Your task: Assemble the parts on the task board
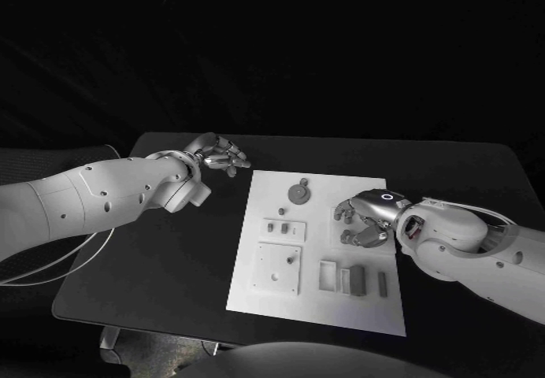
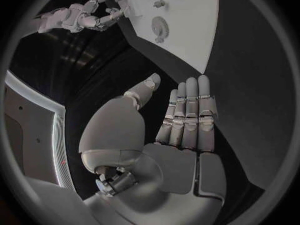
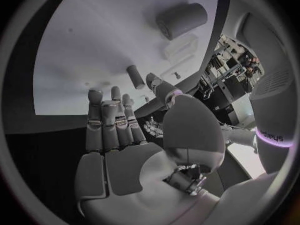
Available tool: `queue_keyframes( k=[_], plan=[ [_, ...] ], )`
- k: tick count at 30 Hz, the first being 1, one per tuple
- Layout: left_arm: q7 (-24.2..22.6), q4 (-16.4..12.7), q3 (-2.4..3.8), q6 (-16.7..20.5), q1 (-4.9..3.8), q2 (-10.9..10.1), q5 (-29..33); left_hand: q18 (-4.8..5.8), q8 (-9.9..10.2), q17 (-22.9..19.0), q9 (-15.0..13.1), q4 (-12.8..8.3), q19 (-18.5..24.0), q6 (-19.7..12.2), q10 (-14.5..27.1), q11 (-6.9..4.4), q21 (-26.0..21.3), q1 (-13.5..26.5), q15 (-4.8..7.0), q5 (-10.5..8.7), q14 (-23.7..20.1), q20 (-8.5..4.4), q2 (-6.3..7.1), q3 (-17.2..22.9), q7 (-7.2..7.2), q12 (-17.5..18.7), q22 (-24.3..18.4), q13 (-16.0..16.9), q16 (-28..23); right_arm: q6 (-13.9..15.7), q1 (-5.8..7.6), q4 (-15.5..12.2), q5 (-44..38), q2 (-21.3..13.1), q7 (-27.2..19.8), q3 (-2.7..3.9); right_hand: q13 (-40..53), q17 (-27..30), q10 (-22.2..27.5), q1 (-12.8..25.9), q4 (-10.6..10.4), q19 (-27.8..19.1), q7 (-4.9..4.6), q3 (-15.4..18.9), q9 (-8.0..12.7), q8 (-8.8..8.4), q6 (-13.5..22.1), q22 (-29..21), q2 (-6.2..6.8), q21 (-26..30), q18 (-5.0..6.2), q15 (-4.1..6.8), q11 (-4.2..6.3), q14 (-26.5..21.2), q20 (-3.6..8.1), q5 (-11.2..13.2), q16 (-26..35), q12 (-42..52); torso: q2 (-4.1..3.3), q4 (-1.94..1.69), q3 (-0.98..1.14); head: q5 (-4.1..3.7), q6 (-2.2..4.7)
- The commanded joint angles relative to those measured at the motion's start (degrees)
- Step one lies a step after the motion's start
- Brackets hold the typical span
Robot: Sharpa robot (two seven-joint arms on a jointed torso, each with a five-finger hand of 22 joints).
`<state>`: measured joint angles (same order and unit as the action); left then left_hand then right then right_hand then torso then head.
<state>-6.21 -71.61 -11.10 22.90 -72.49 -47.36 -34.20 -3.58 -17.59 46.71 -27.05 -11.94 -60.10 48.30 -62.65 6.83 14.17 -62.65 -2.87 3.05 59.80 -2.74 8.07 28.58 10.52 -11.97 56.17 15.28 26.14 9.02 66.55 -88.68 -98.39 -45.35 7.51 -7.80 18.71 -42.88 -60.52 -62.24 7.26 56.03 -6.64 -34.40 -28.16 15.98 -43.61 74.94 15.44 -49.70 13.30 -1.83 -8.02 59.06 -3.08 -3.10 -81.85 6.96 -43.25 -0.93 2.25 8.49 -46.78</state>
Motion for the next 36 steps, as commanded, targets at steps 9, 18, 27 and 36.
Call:
queue_keyframes(
  k=[9,18,27,36],
  plan=[
    [-0.54,-0.14,0.02,-0.07,-0.03,-0.03,0.01,-0.62,-0.24,0.14,0.08,0.44,-0.31,-0.37,-0.14,0.33,-0.38,-0.38,-0.05,0.09,0.53,-0.01,-0.06,0.01,-0.02,0.33,0.11,-0.03,-0.26,-2.33,-0.36,-0.02,-3.29,0.16,0.26,-0.17,4.81,0.73,-5.29,-3.19,4.51,1.07,-0.90,0.95,-2.34,3.27,-5.21,0.49,-4.98,-0.68,1.70,2.68,2.68,1.54,0.58,0.11,-0.13,3.72,0.04,0.07,0.01,0.10,-0.39],
    [-0.50,-0.14,0.02,-0.05,-0.03,0.00,0.01,-0.63,-0.25,0.18,0.08,0.46,-0.32,-0.37,-0.14,0.33,-0.39,-0.39,-0.04,0.09,0.55,-0.01,-0.10,0.02,-0.02,0.35,0.12,-0.03,-0.29,-0.90,-0.55,-0.64,-3.10,0.14,-0.50,-0.20,8.34,1.09,-7.79,-3.46,6.60,2.10,-1.78,0.00,-3.01,3.74,-8.03,0.41,-7.03,-0.93,1.70,3.93,4.01,3.01,0.87,-1.94,-0.01,5.28,0.03,0.12,0.03,0.14,-0.62],
    [-0.48,-0.07,0.01,-0.01,-0.03,0.03,0.01,-0.63,-0.26,0.23,0.09,0.47,-0.33,-0.38,-0.14,0.33,-0.40,-0.41,-0.04,0.09,0.56,-0.02,-0.15,0.04,-0.03,0.38,0.13,-0.04,-0.33,-0.32,-0.61,-1.12,-2.86,0.05,-0.57,-0.20,9.14,1.18,-7.51,-2.54,6.85,2.51,-2.04,0.04,-2.79,2.97,-7.72,0.38,-5.94,-1.02,1.70,3.93,3.97,3.47,1.00,-1.94,0.07,4.82,0.04,0.06,0.05,0.14,-0.69],
    [-0.39,-0.03,0.00,0.03,-0.02,0.01,0.01,-0.64,-0.27,0.28,0.11,0.46,-0.34,-0.40,-0.14,0.34,-0.42,-0.45,-0.03,0.09,0.58,-0.02,-0.16,0.04,-0.02,0.40,0.15,-0.04,-0.38,-0.19,-0.62,-1.94,-2.76,-0.32,-0.49,-0.20,9.56,1.21,-7.44,-2.01,6.49,2.63,-1.89,-0.09,-2.64,2.45,-7.26,0.31,-5.24,-0.96,1.70,3.91,3.94,3.54,1.05,-1.84,0.15,4.57,0.03,0.10,0.03,0.21,-0.72]
  ],
)
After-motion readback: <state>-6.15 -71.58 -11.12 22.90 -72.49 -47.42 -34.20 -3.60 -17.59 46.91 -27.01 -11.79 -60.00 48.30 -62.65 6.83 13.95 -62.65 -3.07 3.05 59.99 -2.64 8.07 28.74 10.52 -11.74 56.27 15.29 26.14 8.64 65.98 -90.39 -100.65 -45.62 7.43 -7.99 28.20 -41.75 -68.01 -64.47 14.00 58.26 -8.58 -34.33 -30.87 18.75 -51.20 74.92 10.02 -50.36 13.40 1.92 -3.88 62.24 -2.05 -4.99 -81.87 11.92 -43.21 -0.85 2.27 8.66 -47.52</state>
